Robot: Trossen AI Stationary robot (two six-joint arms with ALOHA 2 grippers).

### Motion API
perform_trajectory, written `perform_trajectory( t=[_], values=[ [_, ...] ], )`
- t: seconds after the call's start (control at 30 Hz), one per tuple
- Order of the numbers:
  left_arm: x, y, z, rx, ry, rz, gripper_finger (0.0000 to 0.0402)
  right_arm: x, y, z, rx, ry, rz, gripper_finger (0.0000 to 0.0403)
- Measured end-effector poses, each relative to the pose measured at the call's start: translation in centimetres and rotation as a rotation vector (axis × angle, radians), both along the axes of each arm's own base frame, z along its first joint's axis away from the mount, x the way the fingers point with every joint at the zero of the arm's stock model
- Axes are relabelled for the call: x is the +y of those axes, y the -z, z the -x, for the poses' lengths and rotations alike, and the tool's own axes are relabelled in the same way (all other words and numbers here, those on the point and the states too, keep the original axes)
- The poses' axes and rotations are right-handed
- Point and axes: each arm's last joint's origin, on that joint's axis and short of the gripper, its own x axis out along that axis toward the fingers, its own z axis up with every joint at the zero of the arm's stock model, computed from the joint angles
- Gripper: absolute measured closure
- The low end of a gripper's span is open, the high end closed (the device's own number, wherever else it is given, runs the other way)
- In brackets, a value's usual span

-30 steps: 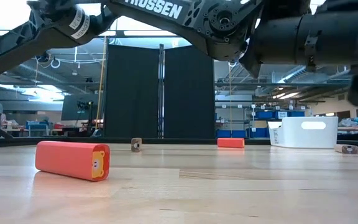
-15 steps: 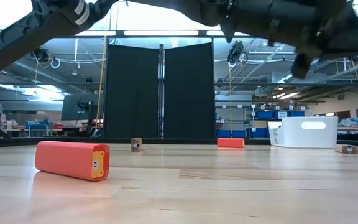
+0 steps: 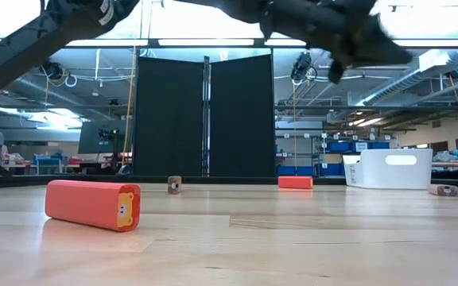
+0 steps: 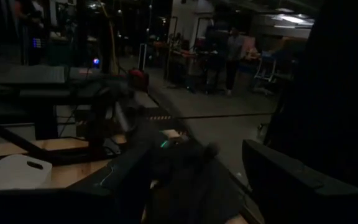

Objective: Sort blocks
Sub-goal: Put the top orange block into the top right bin

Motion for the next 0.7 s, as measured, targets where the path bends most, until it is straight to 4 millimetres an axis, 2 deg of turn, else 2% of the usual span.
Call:
perform_trajectory(
  t=[0.13, 0.23, 0.37, 0.47, 0.57, 0.7],
  values=[
    [2.3, 0.3, 2.0, 0.003, -0.061, -0.021, 0.04, 0.1, 0.2, 0.0, 0.008, -0.022, -0.011, 0.0149],
    [3.7, 0.7, 5.2, -0.057, -0.104, 0.0, 0.04, 0.1, 0.2, 0.0, 0.007, -0.022, -0.018, 0.015],
    [4.9, 1.2, 11.7, -0.177, -0.191, 0.039, 0.0399, -0.2, 0.9, -0.4, 0.047, 0.006, -0.021, 0.015],
    [5.2, 1.3, 17.3, -0.243, -0.304, 0.04, 0.0397, -1.2, 2.3, -1.5, 0.114, 0.083, -0.043, 0.0151],
    [4.9, 0.3, 22.5, -0.333, -0.408, 0.039, 0.0396, -2.7, 4.1, -3.6, 0.209, 0.13, -0.098, 0.0151],
    [4.3, 0.2, 27.3, -0.354, -0.495, 0.027, 0.0395, -5.4, 6.7, -7.3, 0.349, 0.159, -0.188, 0.0151]
  ],
)
